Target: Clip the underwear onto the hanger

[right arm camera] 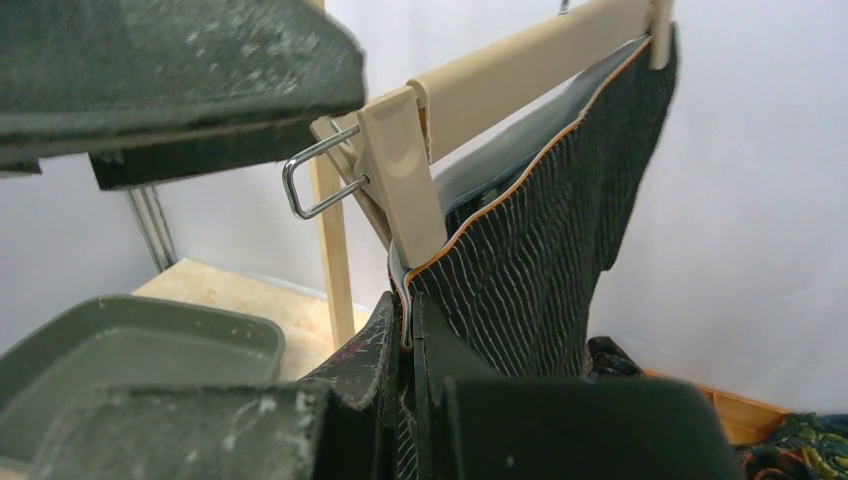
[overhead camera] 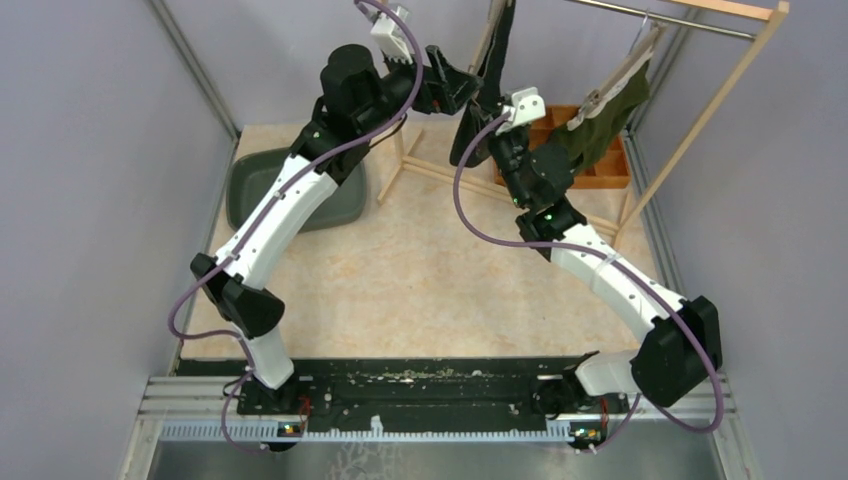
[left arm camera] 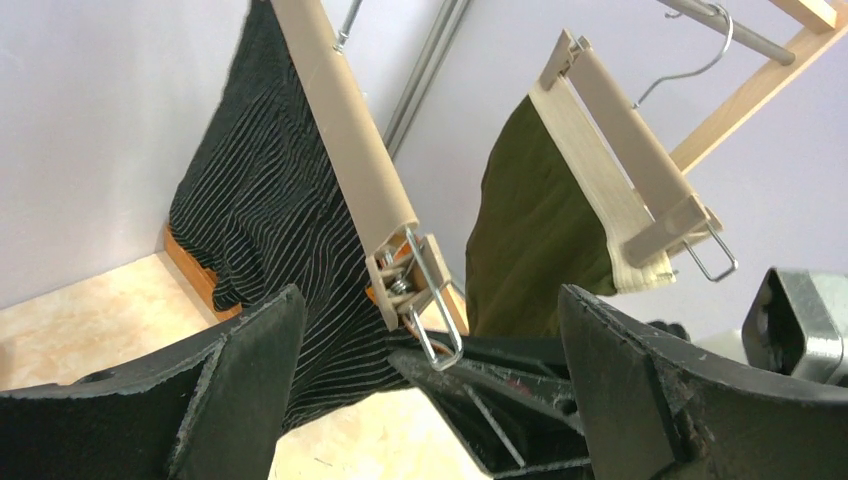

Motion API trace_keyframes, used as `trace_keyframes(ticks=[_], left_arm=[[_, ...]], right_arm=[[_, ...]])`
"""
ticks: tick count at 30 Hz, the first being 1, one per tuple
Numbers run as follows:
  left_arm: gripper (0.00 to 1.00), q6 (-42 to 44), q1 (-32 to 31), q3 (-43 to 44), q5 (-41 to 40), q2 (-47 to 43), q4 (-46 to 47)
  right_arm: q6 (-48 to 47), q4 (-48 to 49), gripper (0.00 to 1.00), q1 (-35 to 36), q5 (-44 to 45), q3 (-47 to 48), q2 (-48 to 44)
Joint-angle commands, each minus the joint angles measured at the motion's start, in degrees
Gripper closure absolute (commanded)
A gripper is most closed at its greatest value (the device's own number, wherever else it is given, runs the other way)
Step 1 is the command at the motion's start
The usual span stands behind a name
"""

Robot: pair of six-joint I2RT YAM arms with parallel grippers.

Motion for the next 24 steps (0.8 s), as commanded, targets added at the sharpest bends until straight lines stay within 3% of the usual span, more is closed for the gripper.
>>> trace_keyframes(ticks=[1,12,17,24], left_arm=[[0.00,1.1,0.3,4.0,-0.8,1.8,0.2],[0.00,2.2,0.3,6.4,-2.6,3.6,-2.0],[0.13,2.3,0.3,6.5,-2.3,3.7,-1.4],[0.22,2.1,0.3,6.0,-1.8,3.9,0.2]], right_arm=[[-1.0,3.1,1.00,1.2,-1.2,2.6,0.7],[-0.6,3.4,1.00,1.7,-2.2,3.2,1.2],[-0.5,3.5,1.00,2.1,-2.3,3.5,1.1],[-0.7,3.2,1.00,2.4,-2.4,4.1,1.3]])
